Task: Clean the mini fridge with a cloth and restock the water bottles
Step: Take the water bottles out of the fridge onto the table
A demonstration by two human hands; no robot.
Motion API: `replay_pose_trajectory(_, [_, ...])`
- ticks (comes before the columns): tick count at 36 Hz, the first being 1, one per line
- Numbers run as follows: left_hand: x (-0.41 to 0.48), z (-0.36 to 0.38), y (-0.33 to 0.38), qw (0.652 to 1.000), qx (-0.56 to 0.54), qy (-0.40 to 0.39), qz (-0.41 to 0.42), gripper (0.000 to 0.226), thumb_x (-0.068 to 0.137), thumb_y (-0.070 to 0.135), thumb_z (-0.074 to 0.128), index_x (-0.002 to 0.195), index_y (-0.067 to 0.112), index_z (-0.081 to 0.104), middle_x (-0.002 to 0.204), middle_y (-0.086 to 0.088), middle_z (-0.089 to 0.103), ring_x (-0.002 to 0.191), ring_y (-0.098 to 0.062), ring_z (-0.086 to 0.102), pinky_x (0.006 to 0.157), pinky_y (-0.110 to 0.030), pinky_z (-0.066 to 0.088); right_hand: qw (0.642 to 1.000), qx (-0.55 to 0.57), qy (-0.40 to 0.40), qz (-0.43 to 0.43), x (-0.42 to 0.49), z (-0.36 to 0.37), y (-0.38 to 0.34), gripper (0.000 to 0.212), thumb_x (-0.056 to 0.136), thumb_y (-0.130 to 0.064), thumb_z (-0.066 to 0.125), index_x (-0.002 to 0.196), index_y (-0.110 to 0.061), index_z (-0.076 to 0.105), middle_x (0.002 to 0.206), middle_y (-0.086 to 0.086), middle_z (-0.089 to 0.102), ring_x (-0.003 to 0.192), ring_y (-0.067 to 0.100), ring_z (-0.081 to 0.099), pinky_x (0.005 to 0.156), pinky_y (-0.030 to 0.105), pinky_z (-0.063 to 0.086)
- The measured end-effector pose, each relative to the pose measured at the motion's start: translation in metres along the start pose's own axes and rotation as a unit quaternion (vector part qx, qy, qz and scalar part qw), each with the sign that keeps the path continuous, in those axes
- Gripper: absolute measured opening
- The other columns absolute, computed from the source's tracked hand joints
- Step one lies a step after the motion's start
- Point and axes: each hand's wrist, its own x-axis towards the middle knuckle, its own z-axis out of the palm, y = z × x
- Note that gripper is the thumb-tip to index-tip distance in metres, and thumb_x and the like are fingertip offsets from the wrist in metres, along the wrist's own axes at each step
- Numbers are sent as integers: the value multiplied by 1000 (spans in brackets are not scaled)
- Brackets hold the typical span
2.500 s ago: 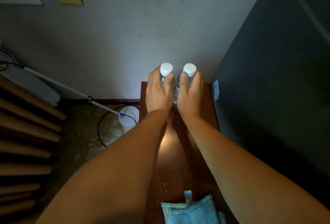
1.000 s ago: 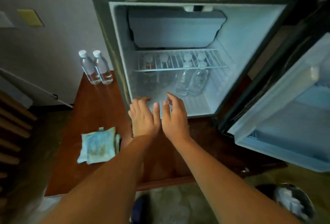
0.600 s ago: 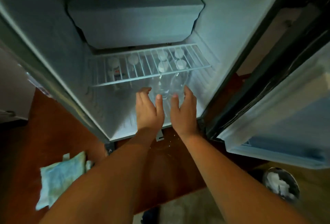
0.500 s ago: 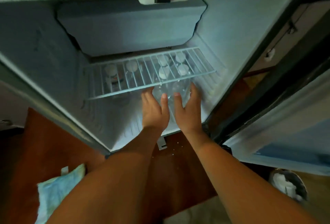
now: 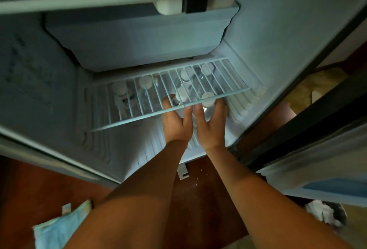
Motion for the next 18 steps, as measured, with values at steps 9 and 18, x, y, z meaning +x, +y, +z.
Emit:
replay_pose_trajectory(9, [-20, -18, 14, 999, 32, -30, -33, 63, 89, 75, 43, 124, 23, 52, 107, -1, 69, 79, -22, 66, 75, -44, 56, 999, 33, 10, -19, -27, -10, -13, 41, 94, -59, 54, 119, -27, 50, 113, -2, 63, 107, 13, 62, 91, 30, 51])
replay_pose_trajectory(18, [-83, -70, 33, 997, 80, 2, 0, 50, 90, 76, 39, 112, 33, 51, 97, 9, 66, 84, -5, 61, 63, -4, 38, 997, 34, -62, -19, -91, -32, -34, 36, 92, -56, 56, 114, -27, 55, 109, -7, 64, 100, 4, 62, 82, 17, 48])
